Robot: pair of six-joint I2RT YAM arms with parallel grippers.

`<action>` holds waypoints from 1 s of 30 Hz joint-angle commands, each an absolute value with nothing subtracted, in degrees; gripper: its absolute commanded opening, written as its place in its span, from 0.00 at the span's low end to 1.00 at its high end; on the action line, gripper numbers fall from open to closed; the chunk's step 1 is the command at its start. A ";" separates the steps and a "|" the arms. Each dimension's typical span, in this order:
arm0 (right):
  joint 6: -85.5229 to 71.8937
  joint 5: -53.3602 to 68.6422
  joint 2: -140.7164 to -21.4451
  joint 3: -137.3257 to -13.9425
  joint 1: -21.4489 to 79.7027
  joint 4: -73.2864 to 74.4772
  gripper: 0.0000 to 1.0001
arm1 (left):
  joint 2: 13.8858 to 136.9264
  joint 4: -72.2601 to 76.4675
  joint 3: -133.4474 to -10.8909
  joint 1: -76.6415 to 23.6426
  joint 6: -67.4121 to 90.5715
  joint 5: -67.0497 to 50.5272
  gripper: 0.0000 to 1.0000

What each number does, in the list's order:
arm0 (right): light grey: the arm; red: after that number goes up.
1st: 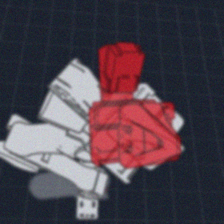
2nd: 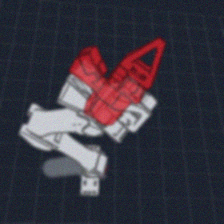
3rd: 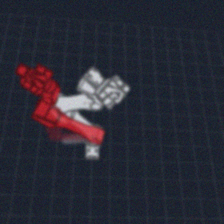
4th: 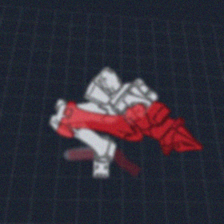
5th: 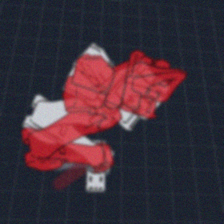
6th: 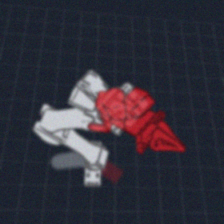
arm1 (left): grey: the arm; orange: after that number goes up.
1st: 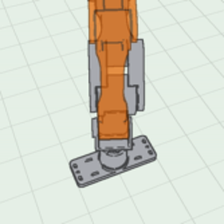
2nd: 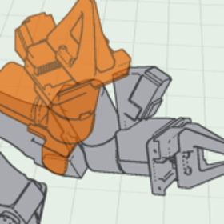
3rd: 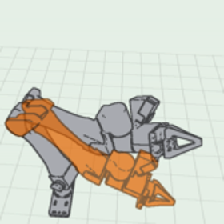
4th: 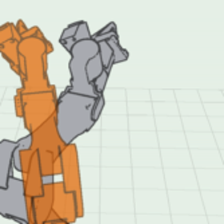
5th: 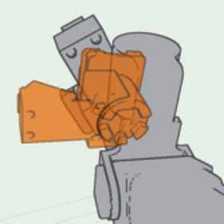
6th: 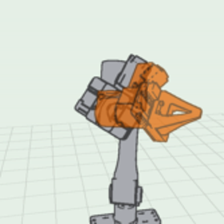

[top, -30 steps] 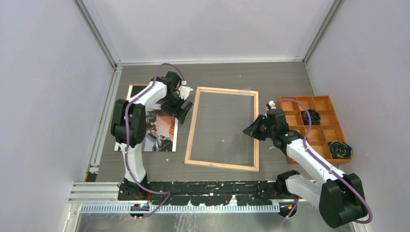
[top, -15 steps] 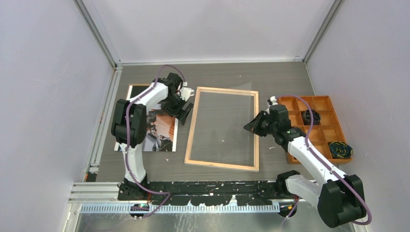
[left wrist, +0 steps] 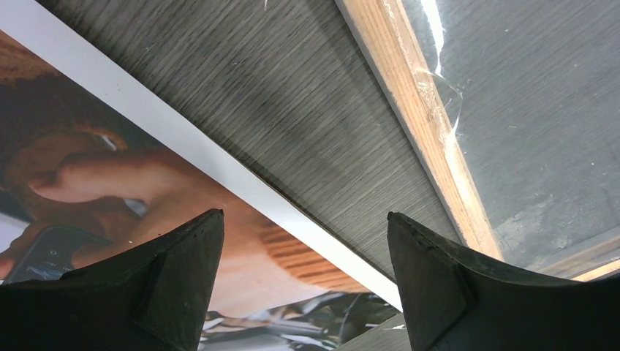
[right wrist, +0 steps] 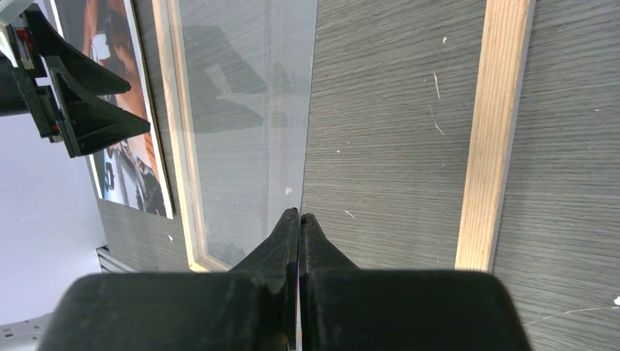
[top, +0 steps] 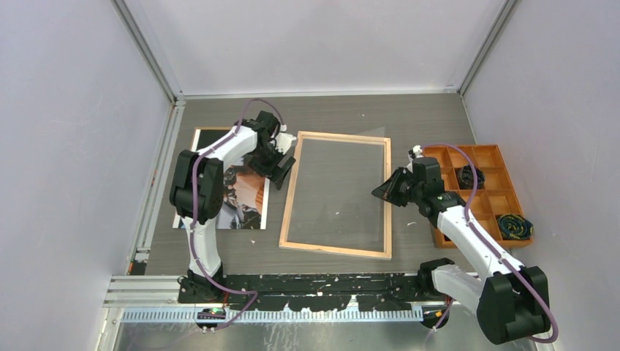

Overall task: Put the photo into the frame
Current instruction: Place the photo frame item in the photo frame.

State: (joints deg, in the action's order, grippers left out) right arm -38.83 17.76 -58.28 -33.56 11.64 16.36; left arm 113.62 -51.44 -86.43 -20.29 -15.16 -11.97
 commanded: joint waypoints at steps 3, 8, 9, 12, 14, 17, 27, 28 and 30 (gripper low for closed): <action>-37.38 20.26 -58.42 -36.34 10.80 15.63 0.01 | 113.79 -50.68 -87.01 -20.98 -14.29 -11.69 0.83; -37.16 22.99 -59.20 -36.30 10.25 16.21 0.01 | 114.43 -50.18 -87.10 -21.87 -14.01 -10.09 0.83; -36.90 23.52 -59.45 -36.30 10.05 16.88 0.01 | 114.61 -49.98 -87.03 -22.17 -13.98 -9.33 0.83; -36.26 24.08 -59.57 -36.19 9.63 17.90 0.01 | 115.10 -49.54 -87.01 -22.57 -13.76 -8.92 0.83; -36.17 24.11 -59.23 -36.03 9.30 18.09 0.01 | 115.41 -49.47 -87.14 -22.67 -13.63 -8.76 0.83; -36.54 24.06 -59.19 -36.08 9.10 17.75 0.01 | 115.66 -49.48 -87.43 -22.83 -13.55 -8.82 0.83; -37.63 23.88 -58.87 -35.38 9.00 11.71 0.01 | 116.08 -48.50 -86.40 -23.20 -13.54 -9.01 0.81; -37.51 23.71 -58.83 -35.72 9.05 11.80 0.01 | 116.30 -48.37 -86.25 -23.20 -13.54 -8.93 0.80; -37.26 22.69 -58.79 -36.57 8.94 12.90 0.01 | 116.53 -48.16 -86.14 -23.20 -13.52 -9.00 0.80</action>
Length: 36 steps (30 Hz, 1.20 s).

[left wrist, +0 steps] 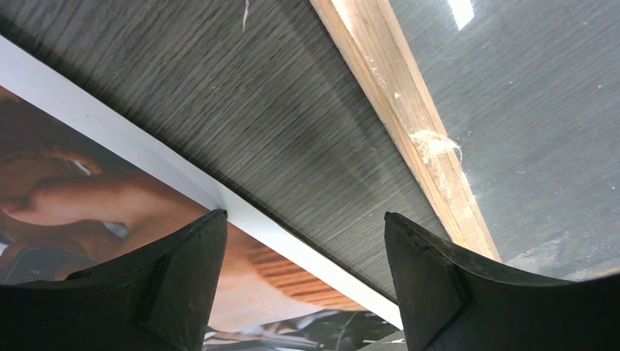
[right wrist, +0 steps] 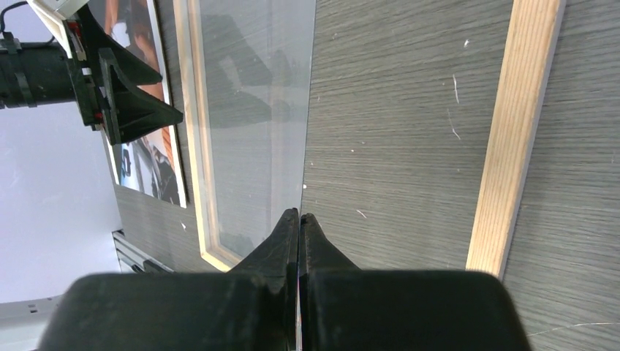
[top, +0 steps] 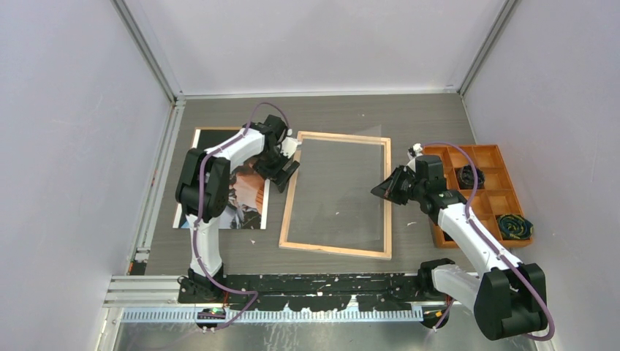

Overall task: Put the photo into the frame
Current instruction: Place the photo frame item in the photo frame.

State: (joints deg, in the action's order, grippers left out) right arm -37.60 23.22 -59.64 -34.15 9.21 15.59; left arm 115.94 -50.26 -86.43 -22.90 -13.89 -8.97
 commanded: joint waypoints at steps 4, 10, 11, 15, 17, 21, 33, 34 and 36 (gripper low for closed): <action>-37.82 21.35 -59.36 -37.06 8.52 15.44 0.01 | 116.57 -47.91 -86.15 -23.20 -13.43 -9.13 0.79; -37.90 22.17 -60.03 -35.38 7.84 16.79 0.01 | 116.13 -47.81 -86.13 -23.20 -13.48 -9.88 0.79; -37.96 22.18 -59.75 -35.07 7.89 16.92 0.01 | 116.02 -47.81 -86.09 -23.20 -13.45 -9.93 0.80; -38.27 22.03 -58.25 -34.63 7.70 17.05 0.01 | 115.69 -47.85 -86.05 -23.20 -13.57 -10.15 0.81; -38.41 22.22 -58.09 -35.00 7.59 17.13 0.01 | 115.60 -47.81 -85.89 -23.20 -13.55 -10.27 0.81; -38.33 22.82 -58.33 -35.89 7.59 17.21 0.01 | 115.58 -47.77 -85.83 -23.20 -13.58 -10.42 0.81; -42.82 35.83 -55.42 -33.29 7.62 0.45 0.01 | 117.57 -45.94 -84.14 -23.38 -13.72 -11.98 0.79; -43.72 37.04 -55.17 -32.77 7.57 -2.14 0.01 | 117.59 -45.78 -83.84 -23.38 -13.72 -12.48 0.78; -45.19 38.46 -53.85 -31.85 7.64 -5.12 0.01 | 117.48 -45.38 -83.32 -23.38 -13.62 -13.37 0.77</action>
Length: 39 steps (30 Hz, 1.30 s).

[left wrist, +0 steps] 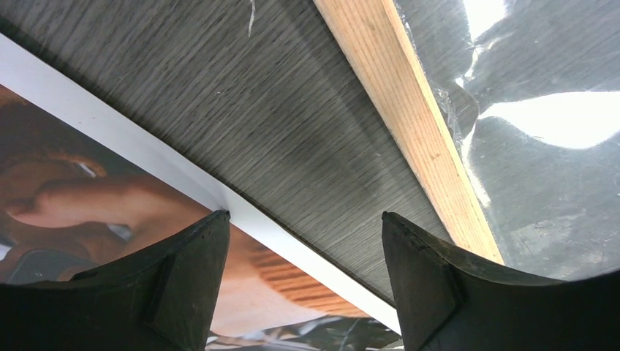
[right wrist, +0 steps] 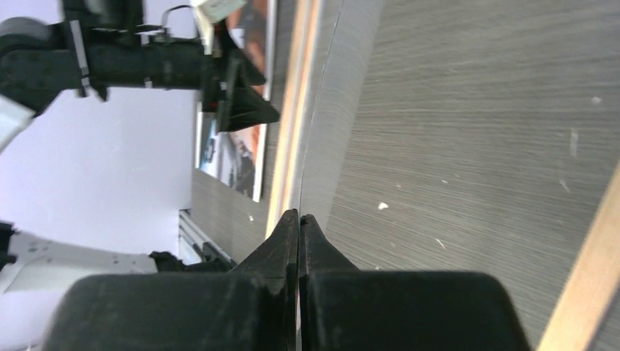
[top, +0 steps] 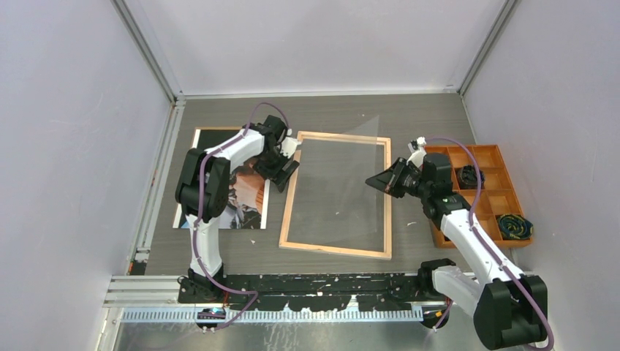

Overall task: Put the photo into the frame
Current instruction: Place the photo frame item in the photo frame.

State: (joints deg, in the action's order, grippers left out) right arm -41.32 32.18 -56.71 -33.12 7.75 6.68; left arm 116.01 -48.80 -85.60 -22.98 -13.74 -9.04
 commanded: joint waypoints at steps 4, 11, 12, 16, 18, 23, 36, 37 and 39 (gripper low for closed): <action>-49.05 40.89 -52.53 -30.16 7.56 -11.28 0.01 | 117.17 -45.26 -82.81 -23.38 -13.56 -15.61 0.75; -53.01 43.11 -52.85 -28.28 7.58 -17.40 0.01 | 117.30 -45.40 -82.54 -23.29 -13.37 -16.52 0.71; -53.37 43.40 -53.03 -28.16 7.64 -17.82 0.01 | 117.26 -45.43 -82.53 -23.29 -13.36 -16.59 0.71; -53.93 43.19 -53.67 -28.04 7.60 -18.63 0.01 | 117.08 -45.44 -82.53 -23.29 -13.35 -17.04 0.69; -53.82 43.12 -54.03 -27.96 7.59 -18.84 0.01 | 117.08 -45.44 -82.54 -23.29 -13.32 -17.13 0.69; -54.84 44.21 -54.20 -27.03 7.63 -22.01 0.01 | 117.22 -45.44 -82.52 -23.29 -13.44 -17.05 0.68; -57.87 50.39 -60.41 -29.35 7.79 -32.03 0.01 | 116.56 -45.26 -83.11 -23.29 -12.99 -15.18 0.66; -58.20 50.55 -60.80 -29.36 7.82 -32.75 0.01 | 116.54 -45.14 -83.20 -23.29 -12.93 -14.45 0.66; -58.91 51.26 -61.41 -29.43 7.94 -34.00 0.01 | 116.54 -44.87 -83.10 -23.29 -12.76 -12.88 0.66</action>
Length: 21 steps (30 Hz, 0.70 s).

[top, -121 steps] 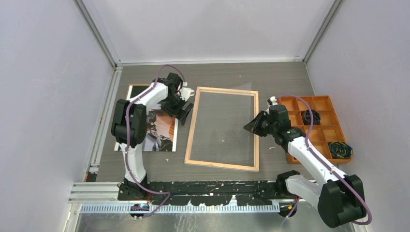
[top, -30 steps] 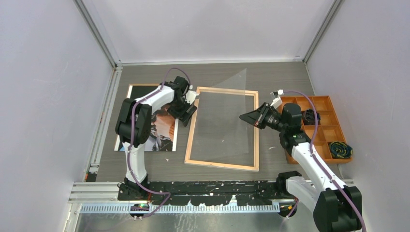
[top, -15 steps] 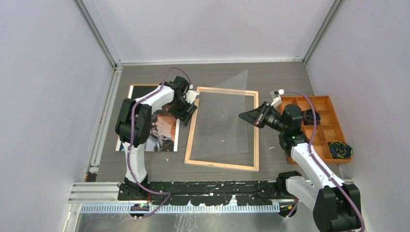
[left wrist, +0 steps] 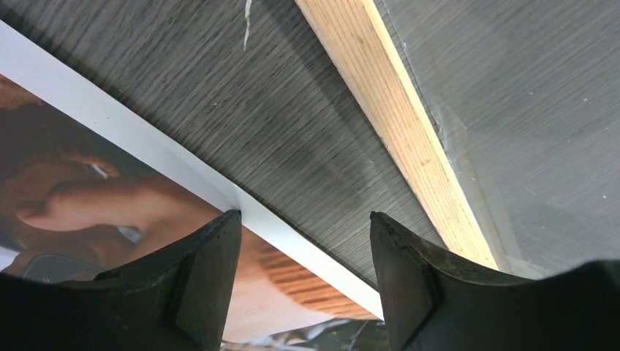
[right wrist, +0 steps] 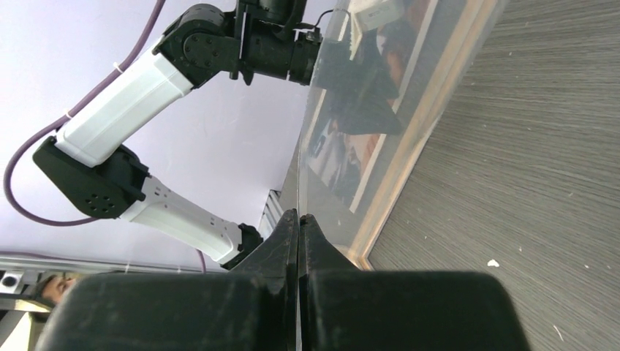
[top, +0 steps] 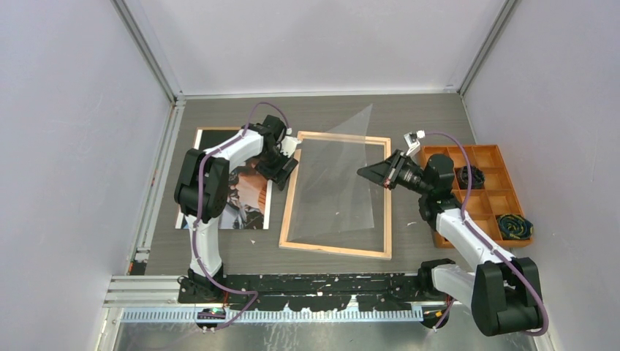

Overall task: Put the photo into the frame
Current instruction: Place the photo frame item in the photo frame.

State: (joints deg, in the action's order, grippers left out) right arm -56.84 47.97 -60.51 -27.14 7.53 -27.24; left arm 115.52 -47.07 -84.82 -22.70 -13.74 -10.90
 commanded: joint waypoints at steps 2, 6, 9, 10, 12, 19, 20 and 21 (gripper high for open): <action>-59.63 52.10 -61.61 -29.44 8.13 -35.15 0.01 | 116.42 -44.17 -83.04 -23.29 -12.13 -10.14 0.66; -59.94 52.59 -61.06 -29.60 8.60 -35.83 0.01 | 116.40 -41.66 -82.57 -23.32 -10.37 -2.84 0.67; -60.71 52.88 -60.75 -29.86 9.25 -36.77 0.01 | 115.96 -40.52 -82.55 -23.34 -9.19 -0.45 0.67; -61.31 52.97 -60.71 -29.88 9.44 -37.54 0.01 | 115.37 -39.87 -82.22 -23.30 -8.82 -0.45 0.68; -62.40 52.85 -60.59 -29.88 9.95 -38.58 0.01 | 114.05 -38.95 -81.53 -23.38 -8.44 -0.86 0.70; -62.48 51.82 -61.72 -29.73 11.13 -38.76 0.01 | 113.05 -39.14 -80.86 -23.77 -8.88 -2.83 0.76; -62.32 51.85 -62.00 -29.75 11.22 -38.76 0.01 | 113.02 -39.05 -80.58 -23.81 -8.94 -2.63 0.76; -62.21 51.93 -62.23 -29.79 11.27 -38.80 0.01 | 112.94 -38.76 -80.24 -23.90 -9.01 -2.36 0.77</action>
State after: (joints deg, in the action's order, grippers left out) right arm -61.71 50.70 -61.54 -27.55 10.55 -35.20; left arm 114.08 -41.28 -82.08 -23.99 -9.15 -2.70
